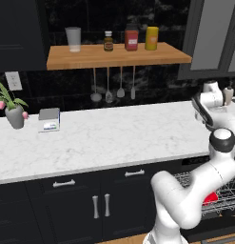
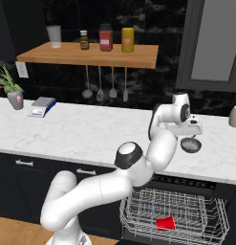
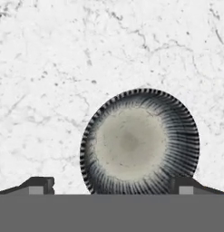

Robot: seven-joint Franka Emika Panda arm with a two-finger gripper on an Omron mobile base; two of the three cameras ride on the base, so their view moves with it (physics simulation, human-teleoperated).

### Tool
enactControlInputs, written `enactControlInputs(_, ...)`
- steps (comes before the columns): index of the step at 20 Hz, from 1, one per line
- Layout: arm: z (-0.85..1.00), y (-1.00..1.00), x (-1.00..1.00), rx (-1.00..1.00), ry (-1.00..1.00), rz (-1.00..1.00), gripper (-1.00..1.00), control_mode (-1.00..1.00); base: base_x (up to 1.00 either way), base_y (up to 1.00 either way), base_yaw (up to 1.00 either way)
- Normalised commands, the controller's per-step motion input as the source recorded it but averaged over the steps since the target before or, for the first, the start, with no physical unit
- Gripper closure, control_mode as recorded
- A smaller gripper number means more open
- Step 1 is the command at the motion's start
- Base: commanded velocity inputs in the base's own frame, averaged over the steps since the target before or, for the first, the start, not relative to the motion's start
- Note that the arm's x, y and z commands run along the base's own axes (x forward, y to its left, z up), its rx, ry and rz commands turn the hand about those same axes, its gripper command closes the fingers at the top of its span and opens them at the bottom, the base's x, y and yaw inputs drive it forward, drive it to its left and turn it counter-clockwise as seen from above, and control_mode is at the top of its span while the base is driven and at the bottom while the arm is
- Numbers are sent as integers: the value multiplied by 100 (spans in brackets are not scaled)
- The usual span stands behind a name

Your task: Pick up the cup and bowl from the counter, place them in the dishwasher, and close the dishwasher door.

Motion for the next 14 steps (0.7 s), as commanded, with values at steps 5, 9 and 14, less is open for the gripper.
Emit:
enactControlInputs(5, -34, -11, 1, 4, 0, 1, -100, -100, 0, 0, 0)
enactControlInputs(9, -28, 12, 0, 0, 0, 5, -100, -100, 0, 0, 0)
enactControlInputs(14, -32, 13, 0, 0, 0, 3, -100, -100, 0, 0, 0)
